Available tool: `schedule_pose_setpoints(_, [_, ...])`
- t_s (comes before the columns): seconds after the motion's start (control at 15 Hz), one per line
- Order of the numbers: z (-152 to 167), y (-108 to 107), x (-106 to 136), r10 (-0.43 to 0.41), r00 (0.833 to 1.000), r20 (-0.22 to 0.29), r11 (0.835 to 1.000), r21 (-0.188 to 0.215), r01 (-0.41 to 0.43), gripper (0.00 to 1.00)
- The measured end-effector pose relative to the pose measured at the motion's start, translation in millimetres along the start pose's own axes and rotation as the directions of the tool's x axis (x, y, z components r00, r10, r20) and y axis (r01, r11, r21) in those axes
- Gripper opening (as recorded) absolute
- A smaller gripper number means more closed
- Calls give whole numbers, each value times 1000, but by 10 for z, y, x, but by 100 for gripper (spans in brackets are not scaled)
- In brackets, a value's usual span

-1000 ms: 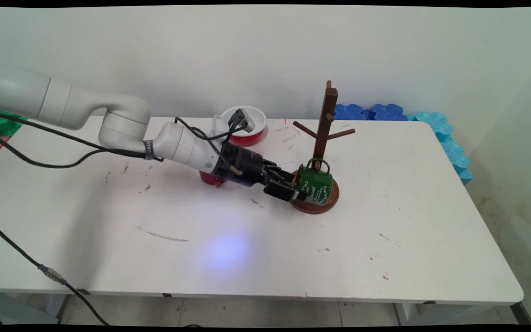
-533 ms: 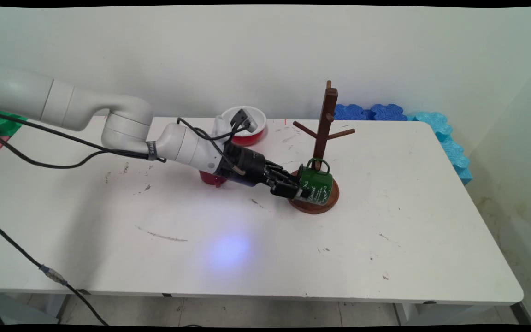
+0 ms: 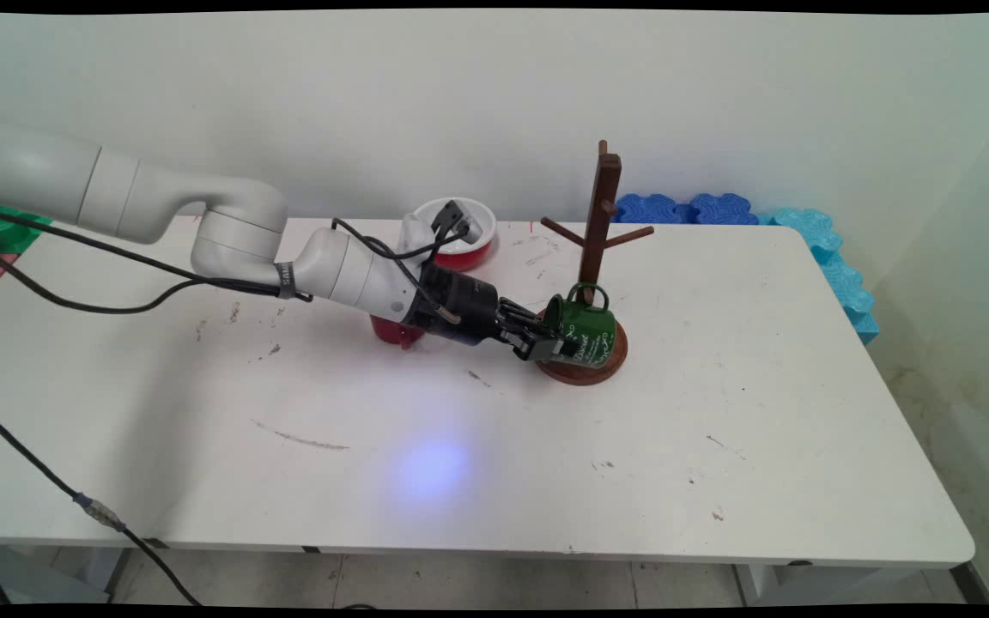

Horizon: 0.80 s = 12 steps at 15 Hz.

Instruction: Place the picked object on the table

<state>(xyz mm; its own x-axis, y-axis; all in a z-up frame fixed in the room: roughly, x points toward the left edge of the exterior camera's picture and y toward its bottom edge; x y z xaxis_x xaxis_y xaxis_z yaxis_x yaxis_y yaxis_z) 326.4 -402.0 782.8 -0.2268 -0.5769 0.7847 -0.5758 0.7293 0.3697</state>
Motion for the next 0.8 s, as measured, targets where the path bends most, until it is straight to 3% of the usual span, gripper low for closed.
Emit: schedule_pose_setpoints(0.8, [5,39,82,27,1000,-4,1000,-4,-27,0])
